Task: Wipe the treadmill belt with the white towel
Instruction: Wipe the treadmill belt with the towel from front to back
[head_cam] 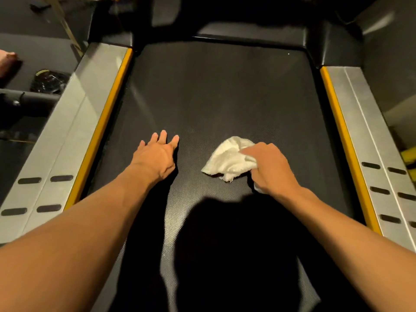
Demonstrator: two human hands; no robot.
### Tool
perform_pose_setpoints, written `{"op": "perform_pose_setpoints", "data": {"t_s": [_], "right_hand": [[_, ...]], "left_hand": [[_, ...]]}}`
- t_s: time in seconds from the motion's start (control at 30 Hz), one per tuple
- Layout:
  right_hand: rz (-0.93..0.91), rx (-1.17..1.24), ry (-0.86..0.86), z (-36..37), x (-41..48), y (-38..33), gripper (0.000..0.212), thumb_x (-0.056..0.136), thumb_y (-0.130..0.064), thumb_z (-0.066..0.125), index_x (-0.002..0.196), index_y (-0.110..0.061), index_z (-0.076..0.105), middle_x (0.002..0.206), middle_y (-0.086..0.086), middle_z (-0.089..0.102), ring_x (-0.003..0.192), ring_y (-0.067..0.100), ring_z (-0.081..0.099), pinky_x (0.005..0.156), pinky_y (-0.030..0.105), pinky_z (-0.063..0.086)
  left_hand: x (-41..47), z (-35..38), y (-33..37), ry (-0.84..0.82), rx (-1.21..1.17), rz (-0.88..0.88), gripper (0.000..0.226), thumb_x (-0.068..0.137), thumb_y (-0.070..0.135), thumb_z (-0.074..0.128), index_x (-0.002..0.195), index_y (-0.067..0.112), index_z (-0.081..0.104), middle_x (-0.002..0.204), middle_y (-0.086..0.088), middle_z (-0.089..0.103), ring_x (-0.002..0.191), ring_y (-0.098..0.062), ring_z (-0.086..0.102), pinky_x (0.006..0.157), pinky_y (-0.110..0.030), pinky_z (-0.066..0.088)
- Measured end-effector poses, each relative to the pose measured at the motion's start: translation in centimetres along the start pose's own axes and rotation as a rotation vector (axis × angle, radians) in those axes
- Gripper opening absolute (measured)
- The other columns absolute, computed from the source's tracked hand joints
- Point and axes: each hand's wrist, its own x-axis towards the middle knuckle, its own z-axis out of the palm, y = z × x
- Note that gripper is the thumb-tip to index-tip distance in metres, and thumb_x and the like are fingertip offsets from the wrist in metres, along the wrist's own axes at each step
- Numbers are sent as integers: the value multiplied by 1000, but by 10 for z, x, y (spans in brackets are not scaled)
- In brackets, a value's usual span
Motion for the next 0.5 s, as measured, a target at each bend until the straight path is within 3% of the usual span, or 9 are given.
{"op": "perform_pose_setpoints", "data": {"t_s": [0.1,0.17,0.23,0.37,0.5], "right_hand": [[265,33,245,-7,22,29,33,71,1,46,85,-23,65,81,9,63,74,34,58,60,27,35],[423,94,264,-9,27,43,36,77,2,46,99,-18,67,95,14,62,87,36,58,65,28,35],[372,20,184,-3,18,37,39,72,2,51,98,-21,67,93,11,60,86,36,56,63,27,34],[-14,56,-65,8,-25,1,36,60,-2,49,87,-23,62,72,-11,44,70,24,48,56,22,26],[122,11,91,-13,-7,26,28,60,2,47,71,-24,53,66,-4,50,61,25,48,49,25,26]], "left_hand": [[-3,2,1,-6,-11,-9,78,94,25,49,154,21,0,160,-15,0,148,-35,5,117,-53,16],[-3,3,1,2,-17,-14,76,94,25,48,155,22,1,161,-14,-1,148,-34,4,117,-52,15],[-3,0,1,10,-16,-11,76,94,27,48,155,21,3,160,-14,2,147,-35,7,116,-52,17],[-7,-1,1,55,-30,0,72,93,25,48,154,19,10,158,-14,12,145,-34,15,114,-51,22],[-14,4,4,132,-6,32,68,90,25,51,151,12,22,153,-14,24,139,-33,27,113,-47,26]]}}
